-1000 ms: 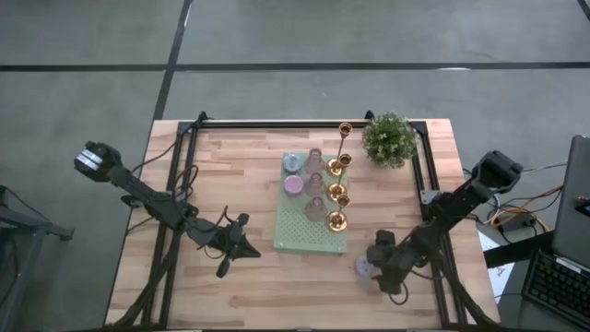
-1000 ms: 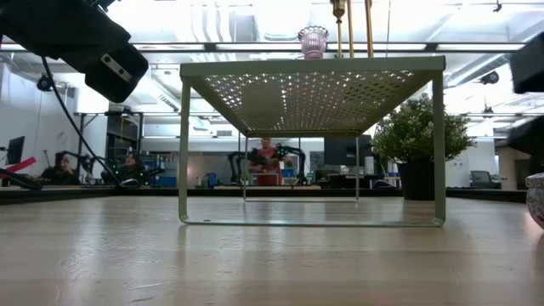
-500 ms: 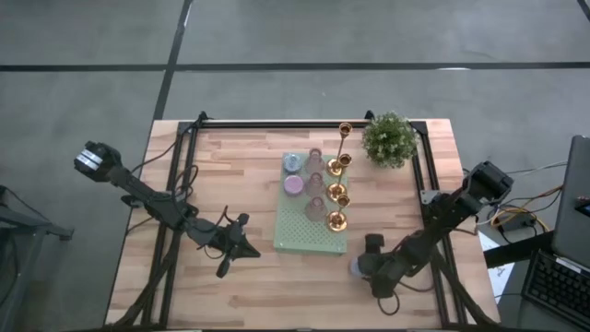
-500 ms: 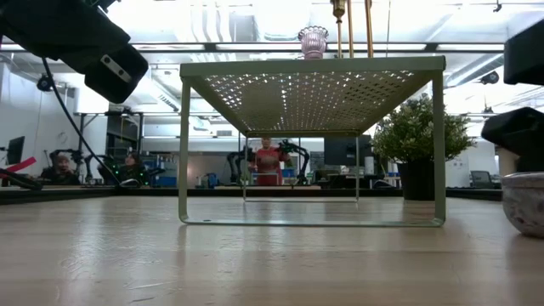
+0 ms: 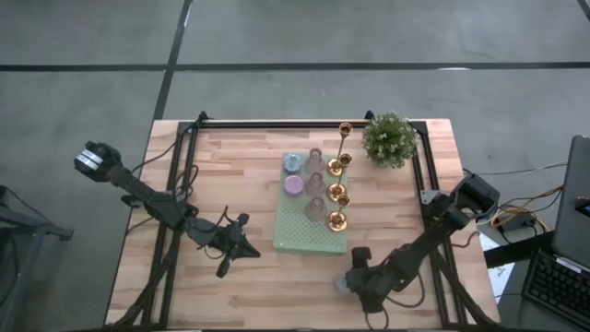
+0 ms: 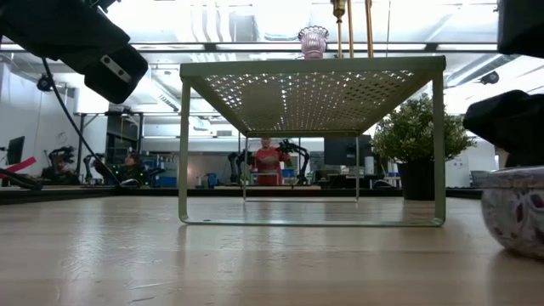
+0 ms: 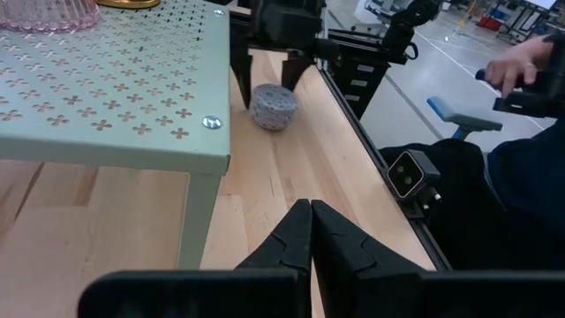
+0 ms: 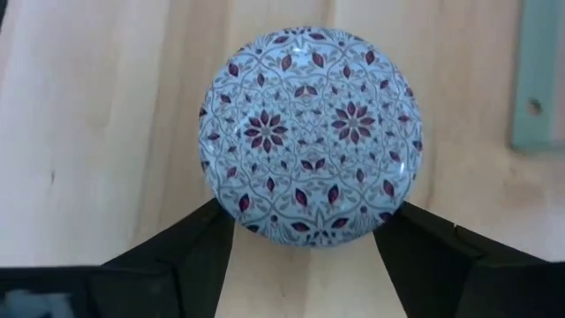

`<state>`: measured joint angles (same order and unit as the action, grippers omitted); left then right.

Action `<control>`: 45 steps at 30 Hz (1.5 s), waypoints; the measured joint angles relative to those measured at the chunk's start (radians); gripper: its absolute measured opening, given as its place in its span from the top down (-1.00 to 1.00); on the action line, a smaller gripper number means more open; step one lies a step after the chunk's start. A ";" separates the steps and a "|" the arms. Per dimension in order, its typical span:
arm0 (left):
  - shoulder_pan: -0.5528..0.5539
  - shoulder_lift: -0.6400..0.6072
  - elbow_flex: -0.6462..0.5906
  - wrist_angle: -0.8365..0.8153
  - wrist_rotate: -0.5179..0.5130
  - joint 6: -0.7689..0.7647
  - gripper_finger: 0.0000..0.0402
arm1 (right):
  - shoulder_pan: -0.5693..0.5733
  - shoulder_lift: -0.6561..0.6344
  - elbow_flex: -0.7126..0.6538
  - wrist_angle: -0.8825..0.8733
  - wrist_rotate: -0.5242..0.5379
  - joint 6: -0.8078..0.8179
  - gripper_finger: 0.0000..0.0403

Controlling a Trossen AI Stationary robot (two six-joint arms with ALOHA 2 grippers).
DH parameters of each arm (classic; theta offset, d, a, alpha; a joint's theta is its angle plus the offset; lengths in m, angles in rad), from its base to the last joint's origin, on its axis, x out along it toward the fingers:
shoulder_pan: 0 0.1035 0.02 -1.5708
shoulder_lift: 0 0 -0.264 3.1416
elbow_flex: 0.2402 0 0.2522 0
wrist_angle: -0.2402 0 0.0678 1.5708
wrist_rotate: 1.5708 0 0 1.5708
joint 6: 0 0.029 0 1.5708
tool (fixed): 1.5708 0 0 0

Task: Pick & Place candle stick holders
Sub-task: Put the red patterned scented candle on the shelf aligned with the other purple patterned scented candle

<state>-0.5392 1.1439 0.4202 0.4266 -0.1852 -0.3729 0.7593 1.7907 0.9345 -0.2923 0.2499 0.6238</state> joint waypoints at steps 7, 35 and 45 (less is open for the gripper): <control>0.000 0.000 0.000 -0.001 0.000 -0.001 0.95 | -0.006 0.103 0.110 -0.003 0.018 -0.008 -0.18; 0.000 0.000 0.000 -0.013 0.000 -0.001 0.95 | -0.121 0.223 0.257 0.139 0.008 -0.127 -0.14; 0.000 0.000 0.000 -0.014 0.000 -0.001 0.95 | -0.154 0.223 0.237 0.283 0.012 -0.197 -0.14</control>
<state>-0.5392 1.1439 0.4200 0.4122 -0.1852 -0.3737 0.6052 2.0140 1.1718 -0.0091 0.2619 0.4265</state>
